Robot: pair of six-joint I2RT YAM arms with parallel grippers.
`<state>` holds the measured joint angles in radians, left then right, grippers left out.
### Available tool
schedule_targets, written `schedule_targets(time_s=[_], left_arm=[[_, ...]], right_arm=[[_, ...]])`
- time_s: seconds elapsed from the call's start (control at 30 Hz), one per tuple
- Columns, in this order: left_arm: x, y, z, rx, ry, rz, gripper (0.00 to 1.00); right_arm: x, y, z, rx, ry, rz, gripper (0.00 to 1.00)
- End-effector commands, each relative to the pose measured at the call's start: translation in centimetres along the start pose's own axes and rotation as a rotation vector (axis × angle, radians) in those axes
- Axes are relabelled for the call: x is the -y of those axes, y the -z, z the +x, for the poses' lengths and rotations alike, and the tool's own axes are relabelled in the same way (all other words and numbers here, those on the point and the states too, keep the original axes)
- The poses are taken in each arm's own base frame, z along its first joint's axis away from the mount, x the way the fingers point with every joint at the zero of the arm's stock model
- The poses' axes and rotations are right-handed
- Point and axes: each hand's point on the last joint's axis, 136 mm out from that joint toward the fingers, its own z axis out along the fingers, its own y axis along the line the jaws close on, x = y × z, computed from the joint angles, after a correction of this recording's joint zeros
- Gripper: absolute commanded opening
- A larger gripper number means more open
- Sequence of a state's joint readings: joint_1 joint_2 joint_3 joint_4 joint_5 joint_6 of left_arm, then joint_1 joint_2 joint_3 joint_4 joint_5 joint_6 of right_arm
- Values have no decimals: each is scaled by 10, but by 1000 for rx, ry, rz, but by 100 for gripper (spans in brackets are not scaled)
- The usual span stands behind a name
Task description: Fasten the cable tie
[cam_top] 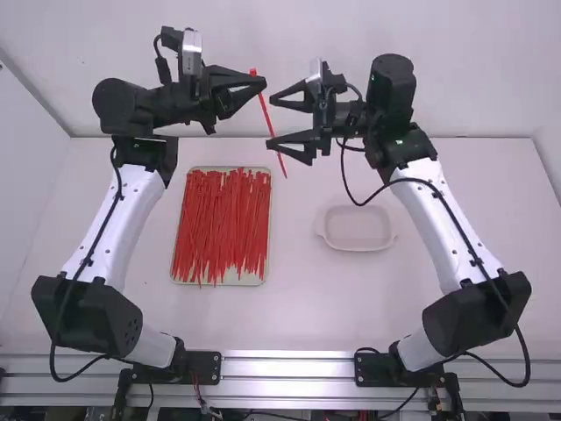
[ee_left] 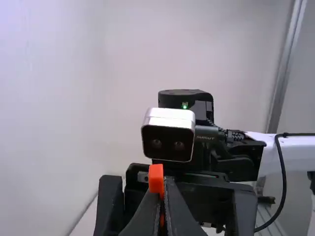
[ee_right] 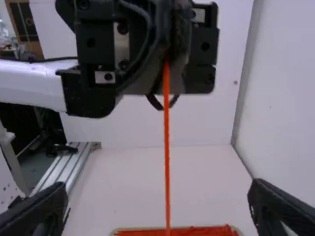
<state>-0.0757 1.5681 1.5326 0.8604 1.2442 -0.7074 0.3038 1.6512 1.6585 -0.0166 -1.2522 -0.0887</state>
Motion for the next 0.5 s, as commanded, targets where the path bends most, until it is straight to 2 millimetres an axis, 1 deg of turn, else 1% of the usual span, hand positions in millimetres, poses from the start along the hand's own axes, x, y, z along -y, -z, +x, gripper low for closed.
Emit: schedule_targets(time_s=[0.0, 0.1, 0.17, 0.23, 0.3, 0.33, 0.4, 0.47], left_arm=[[5, 0, -16, 26, -51, -9, 2], [-1, 0, -13, 23, -51, -32, 2], [-11, 0, -8, 17, -28, -69, 2], [-30, 4, 3, 1, 11, -146, 2], [-37, 4, 9, -9, 32, -179, 2], [-48, 6, 20, -29, 55, -231, 2], [-56, 10, 26, -44, 68, -266, 2], [-65, 11, 41, -77, 97, -318, 2]], right_arm=[[4, 7, -5, 1, 18, 15, 98], [5, 11, 5, -24, 58, 19, 98], [3, 10, 13, -41, 88, 9, 98], [-5, 11, 21, -52, 146, -29, 98], [-9, 12, 25, -54, 175, -48, 98], [-15, 12, 33, -67, 227, -69, 98], [-18, 12, 39, -79, 267, -78, 98], [-21, 13, 50, -105, 321, -81, 98]])
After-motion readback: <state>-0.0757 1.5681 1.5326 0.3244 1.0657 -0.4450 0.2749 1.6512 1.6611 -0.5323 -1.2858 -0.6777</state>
